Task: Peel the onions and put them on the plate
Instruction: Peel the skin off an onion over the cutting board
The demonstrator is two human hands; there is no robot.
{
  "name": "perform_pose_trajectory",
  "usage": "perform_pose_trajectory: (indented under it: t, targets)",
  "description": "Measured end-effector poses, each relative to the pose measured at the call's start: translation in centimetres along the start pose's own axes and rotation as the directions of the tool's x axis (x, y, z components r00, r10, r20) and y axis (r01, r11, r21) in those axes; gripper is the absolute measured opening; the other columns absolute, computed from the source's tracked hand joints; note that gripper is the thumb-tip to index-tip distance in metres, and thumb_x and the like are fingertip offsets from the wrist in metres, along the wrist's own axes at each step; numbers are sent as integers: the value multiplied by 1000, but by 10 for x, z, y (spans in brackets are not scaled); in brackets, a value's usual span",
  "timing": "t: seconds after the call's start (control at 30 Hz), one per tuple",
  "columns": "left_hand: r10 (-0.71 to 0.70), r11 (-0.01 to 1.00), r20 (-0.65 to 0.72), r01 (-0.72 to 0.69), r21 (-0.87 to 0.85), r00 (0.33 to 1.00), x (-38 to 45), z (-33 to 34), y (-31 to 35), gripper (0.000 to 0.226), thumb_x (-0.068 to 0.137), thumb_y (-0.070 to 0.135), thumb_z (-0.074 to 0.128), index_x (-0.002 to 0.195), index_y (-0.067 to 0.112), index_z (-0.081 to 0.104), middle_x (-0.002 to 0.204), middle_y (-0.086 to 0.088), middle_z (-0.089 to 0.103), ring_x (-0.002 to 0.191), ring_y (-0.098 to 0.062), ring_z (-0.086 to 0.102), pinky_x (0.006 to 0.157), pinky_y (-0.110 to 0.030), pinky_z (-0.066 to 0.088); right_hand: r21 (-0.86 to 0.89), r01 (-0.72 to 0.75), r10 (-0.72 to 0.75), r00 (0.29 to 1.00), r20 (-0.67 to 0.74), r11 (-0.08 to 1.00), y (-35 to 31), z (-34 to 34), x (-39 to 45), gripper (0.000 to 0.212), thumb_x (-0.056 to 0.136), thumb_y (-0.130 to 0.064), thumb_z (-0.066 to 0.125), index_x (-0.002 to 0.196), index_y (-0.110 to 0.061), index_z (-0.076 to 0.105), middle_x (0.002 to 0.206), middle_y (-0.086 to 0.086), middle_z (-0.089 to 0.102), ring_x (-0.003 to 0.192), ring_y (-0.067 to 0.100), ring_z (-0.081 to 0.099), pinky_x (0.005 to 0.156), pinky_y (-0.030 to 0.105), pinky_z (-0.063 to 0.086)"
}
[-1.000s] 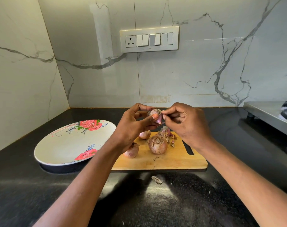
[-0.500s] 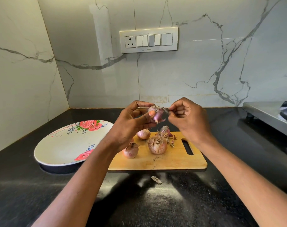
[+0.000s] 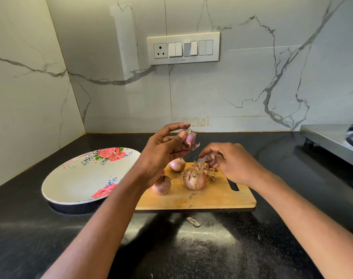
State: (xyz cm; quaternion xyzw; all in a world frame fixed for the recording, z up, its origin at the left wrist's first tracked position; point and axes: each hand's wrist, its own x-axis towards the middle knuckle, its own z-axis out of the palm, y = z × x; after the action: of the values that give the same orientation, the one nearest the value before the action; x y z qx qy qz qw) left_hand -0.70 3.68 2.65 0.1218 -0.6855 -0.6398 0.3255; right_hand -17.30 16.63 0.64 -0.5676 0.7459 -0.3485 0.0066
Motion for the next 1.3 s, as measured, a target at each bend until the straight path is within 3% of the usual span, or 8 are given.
perform_pose_trajectory:
  t: [0.13, 0.23, 0.4, 0.5, 0.6, 0.8, 1.03, 1.3]
  targets:
    - [-20, 998, 2, 20, -66, 1000, 2, -1, -1, 30, 104, 12, 52, 130, 21, 67, 112, -6, 76, 102, -25, 73, 91, -31, 59, -63, -6, 8, 999, 31, 998, -7, -1, -2, 31, 96, -2, 53, 83, -25, 71, 95, -9, 65, 83, 16, 67, 74, 29, 54]
    - [-36, 992, 8, 37, -118, 999, 3, -2, -1, 37, 105, 5, 46, 133, 18, 65, 118, -12, 74, 101, -25, 73, 93, -32, 59, -50, -27, 30, 998, 50, 998, -10, -2, -2, 27, 100, -13, 51, 84, -20, 72, 96, -9, 59, 89, 13, 61, 69, 15, 43]
    - [-52, 991, 8, 53, -125, 999, 4, -3, -1, 41, 103, 0, 46, 137, 17, 61, 115, -15, 74, 102, -24, 73, 96, -32, 58, -68, -29, 33, 998, 56, 997, -6, -1, -1, 26, 104, -33, 52, 86, -24, 69, 97, -3, 55, 90, 11, 56, 72, 18, 39]
    - [-44, 992, 10, 45, -114, 999, 5, -2, -2, 40, 103, 1, 49, 138, 16, 60, 112, -14, 76, 101, -22, 74, 97, -32, 57, -99, -14, 20, 998, 58, 995, -3, 0, -1, 11, 99, -26, 63, 102, -25, 74, 100, -9, 57, 92, 5, 58, 72, 13, 39]
    - [-44, 990, 14, 45, -130, 999, 4, -1, -1, 40, 100, 1, 54, 137, 16, 60, 111, -13, 76, 100, -21, 74, 95, -31, 58, -53, -9, 11, 999, 49, 999, -1, 2, 0, 15, 96, -19, 68, 106, -29, 72, 101, -11, 61, 91, 2, 61, 73, 10, 43]
    - [-34, 993, 26, 37, -116, 999, 3, 0, 0, 37, 99, 4, 56, 133, 18, 61, 101, -7, 78, 94, -17, 75, 89, -27, 59, 94, 22, -11, 992, -124, 995, -2, -2, 3, 21, 100, -13, 61, 109, -29, 69, 92, -21, 69, 85, -9, 64, 70, 6, 45]
    - [-20, 1000, 39, 19, 25, 999, 1, 2, -1, 34, 99, 11, 59, 133, 18, 61, 101, -6, 78, 92, -15, 74, 82, -22, 58, 417, 180, -104, 975, -198, 891, -12, -5, 4, 32, 88, -15, 77, 116, -29, 69, 104, -11, 75, 99, 5, 71, 88, 26, 57]
    - [55, 957, 42, -65, 281, 998, -1, 4, -1, 45, 92, 27, 69, 137, 21, 61, 111, 0, 75, 102, -12, 71, 91, -26, 58, 476, 224, -72, 946, -317, 851, -6, -3, 7, 18, 87, -15, 76, 104, -18, 75, 95, -5, 78, 85, 10, 74, 70, 23, 59]
